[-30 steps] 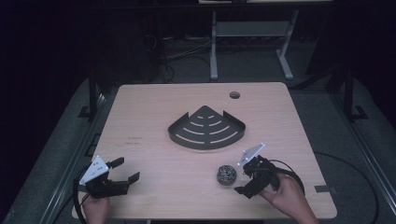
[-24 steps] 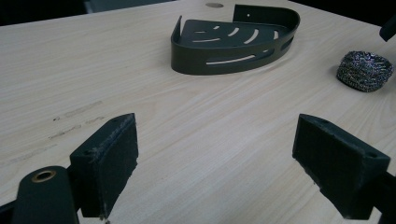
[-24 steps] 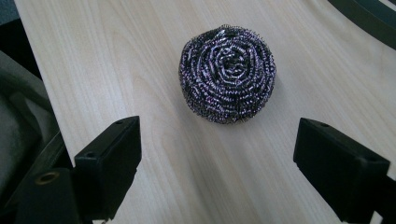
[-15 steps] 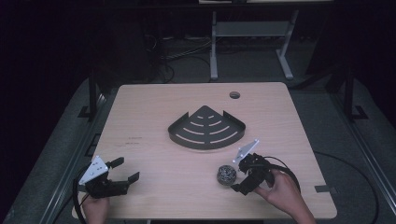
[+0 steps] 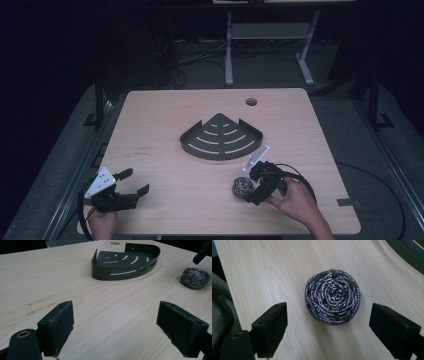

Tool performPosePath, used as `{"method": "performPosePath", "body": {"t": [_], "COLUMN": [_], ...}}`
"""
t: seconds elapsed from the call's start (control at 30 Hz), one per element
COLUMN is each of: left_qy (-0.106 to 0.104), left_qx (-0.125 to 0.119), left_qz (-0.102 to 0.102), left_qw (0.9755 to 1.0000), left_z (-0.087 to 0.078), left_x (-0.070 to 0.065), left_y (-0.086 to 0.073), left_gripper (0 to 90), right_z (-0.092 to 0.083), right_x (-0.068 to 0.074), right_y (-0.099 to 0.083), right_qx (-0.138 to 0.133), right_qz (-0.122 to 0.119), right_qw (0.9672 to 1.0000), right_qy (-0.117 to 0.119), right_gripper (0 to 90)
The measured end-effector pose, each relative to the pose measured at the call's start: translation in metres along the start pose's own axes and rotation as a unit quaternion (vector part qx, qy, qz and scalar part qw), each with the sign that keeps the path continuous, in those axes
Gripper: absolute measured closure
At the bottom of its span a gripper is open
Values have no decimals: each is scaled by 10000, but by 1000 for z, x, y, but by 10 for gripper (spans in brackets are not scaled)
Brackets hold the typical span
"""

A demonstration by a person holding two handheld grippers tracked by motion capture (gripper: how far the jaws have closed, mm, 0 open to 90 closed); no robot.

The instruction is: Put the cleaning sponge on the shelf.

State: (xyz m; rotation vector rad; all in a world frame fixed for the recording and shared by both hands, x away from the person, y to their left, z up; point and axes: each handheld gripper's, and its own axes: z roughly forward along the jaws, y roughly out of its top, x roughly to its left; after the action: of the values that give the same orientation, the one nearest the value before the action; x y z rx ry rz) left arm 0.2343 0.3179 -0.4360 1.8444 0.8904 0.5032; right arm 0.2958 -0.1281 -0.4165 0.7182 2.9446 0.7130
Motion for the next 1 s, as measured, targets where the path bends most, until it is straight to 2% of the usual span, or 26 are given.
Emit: {"method": "performPosePath", "body": {"t": [0.5, 1.0], "left_qy": [2, 5], "left_qx": [-12, -30], "left_qz": [-18, -21], "left_qw": [10000, 10000], "left_z": [0, -1], "left_x": [0, 0], "left_y": [0, 0], "left_gripper": [137, 137], "right_z": [9, 24], "right_x": [-3, -7], "right_y": [17, 18], "right_qx": [140, 319], "right_qz": [-115, -95], "right_qw": [9998, 9994], "right_qy": [31, 51], "right_gripper": [145, 146]}}
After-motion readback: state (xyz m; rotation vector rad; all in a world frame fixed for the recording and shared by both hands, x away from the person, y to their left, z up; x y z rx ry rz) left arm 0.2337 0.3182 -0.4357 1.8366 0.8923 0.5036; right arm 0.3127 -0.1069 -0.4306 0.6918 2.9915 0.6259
